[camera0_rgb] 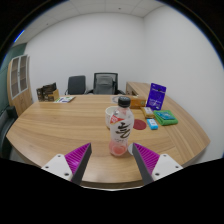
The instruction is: Pour water
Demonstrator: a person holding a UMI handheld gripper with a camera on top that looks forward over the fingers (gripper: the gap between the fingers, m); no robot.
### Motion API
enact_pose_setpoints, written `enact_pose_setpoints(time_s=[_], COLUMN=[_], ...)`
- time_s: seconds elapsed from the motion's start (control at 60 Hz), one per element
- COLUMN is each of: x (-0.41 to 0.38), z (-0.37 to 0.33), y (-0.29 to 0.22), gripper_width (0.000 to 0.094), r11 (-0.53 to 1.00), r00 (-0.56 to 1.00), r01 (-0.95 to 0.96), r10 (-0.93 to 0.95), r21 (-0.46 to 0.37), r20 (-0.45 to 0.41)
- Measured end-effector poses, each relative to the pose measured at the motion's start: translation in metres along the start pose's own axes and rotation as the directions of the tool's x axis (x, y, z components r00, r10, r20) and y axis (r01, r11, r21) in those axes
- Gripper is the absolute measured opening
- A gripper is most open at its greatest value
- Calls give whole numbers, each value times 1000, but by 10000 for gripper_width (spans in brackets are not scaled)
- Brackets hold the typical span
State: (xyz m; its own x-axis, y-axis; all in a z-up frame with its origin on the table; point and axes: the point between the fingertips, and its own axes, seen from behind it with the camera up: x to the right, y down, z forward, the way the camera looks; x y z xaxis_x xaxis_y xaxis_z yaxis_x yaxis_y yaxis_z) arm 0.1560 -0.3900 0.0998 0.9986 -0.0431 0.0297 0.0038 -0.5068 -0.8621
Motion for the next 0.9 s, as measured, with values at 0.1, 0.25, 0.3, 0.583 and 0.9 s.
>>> enact_pose_setpoints(time_s=[0.1,0.25,0.3,0.583,0.9], x=[20,21,19,17,-16], z=[41,90,100,118,94], y=[-7,-17,-19,-24,-61], gripper_width=[852,807,759,371,287], r11=[999,993,991,986,987], r00=[1000,994,992,993,992], r01=[-15,-37,-36,-30,-43], r10=[14,25,20,10,24], r21=[48,113,129,166,157], r20=[23,103,121,118,121])
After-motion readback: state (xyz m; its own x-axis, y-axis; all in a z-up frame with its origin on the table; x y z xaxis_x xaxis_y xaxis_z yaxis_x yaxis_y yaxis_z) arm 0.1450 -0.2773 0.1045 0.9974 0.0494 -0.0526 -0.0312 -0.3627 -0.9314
